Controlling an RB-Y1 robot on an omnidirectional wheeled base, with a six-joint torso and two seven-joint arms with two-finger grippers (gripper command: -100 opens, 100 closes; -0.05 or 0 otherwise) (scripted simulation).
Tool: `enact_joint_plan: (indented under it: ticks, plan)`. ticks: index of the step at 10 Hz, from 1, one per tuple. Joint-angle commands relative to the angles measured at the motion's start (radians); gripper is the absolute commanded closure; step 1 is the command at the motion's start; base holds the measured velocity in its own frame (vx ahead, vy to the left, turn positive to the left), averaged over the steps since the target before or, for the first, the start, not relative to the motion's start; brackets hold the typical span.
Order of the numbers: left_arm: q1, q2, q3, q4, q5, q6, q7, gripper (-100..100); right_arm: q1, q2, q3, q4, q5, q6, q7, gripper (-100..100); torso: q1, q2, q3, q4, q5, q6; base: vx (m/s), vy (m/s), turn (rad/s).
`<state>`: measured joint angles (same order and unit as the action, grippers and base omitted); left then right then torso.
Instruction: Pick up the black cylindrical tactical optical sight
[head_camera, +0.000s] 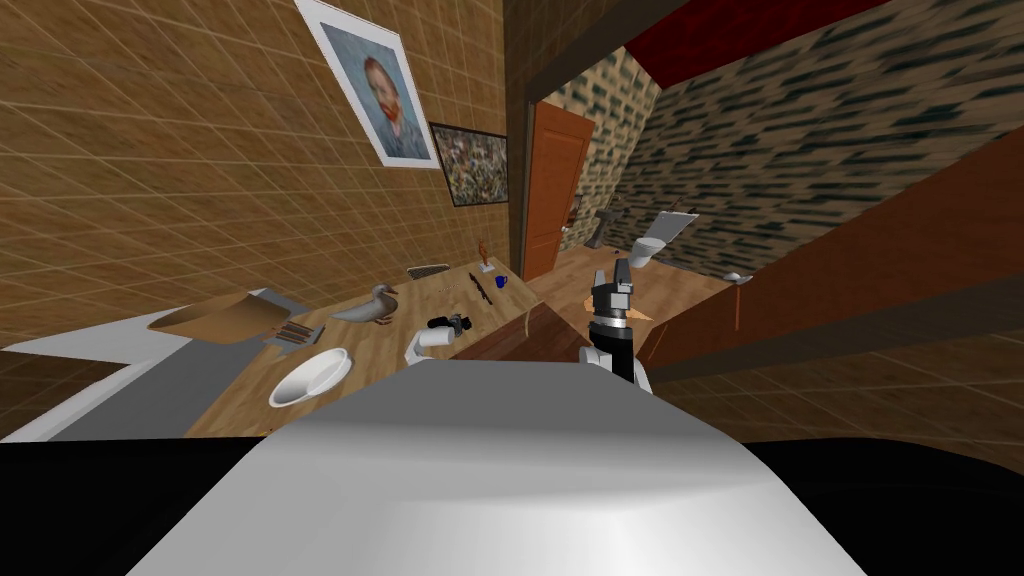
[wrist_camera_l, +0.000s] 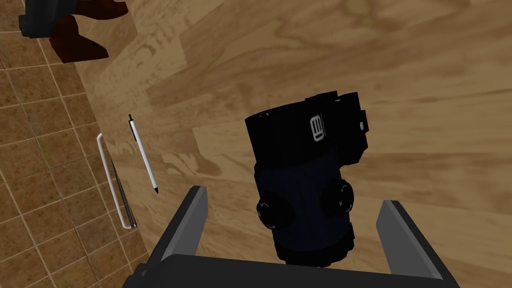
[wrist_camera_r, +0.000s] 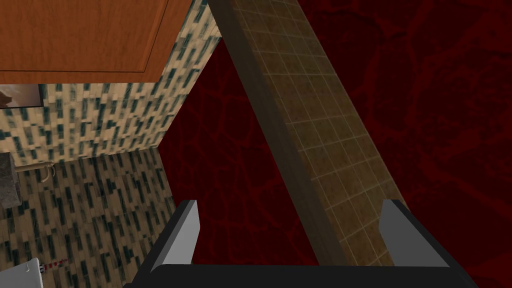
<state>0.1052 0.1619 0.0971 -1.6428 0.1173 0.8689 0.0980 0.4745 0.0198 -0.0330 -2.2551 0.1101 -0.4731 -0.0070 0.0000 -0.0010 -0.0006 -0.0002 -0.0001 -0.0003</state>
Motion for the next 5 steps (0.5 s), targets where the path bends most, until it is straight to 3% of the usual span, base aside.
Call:
enact_joint_plan:
  ticks: [1,4,5]
  plan:
    - [-0.008,-0.003,0.000,0.034,-0.003,-0.028,-0.001,-100,0.000,0.000,0.000,0.000,0.000,0.000,0.000,0,0.000,0.000,0.000,0.000,0.000,0.000,0.028,0.003,-0.003]
    - [-0.019,-0.008,-0.001,0.086,-0.008,-0.070,-0.004,-100,0.000,0.000,0.000,0.000,0.000,0.000,0.000,0,0.000,-0.002,-0.001,0.000,0.000,0.000,0.037,0.012,-0.002]
    - [-0.018,-0.007,-0.001,0.076,-0.006,-0.059,-0.003,-100,0.000,0.000,0.000,0.000,0.000,0.000,0.000,0,0.000,-0.002,-0.001,0.000,0.000,0.000,0.012,0.005,-0.001]
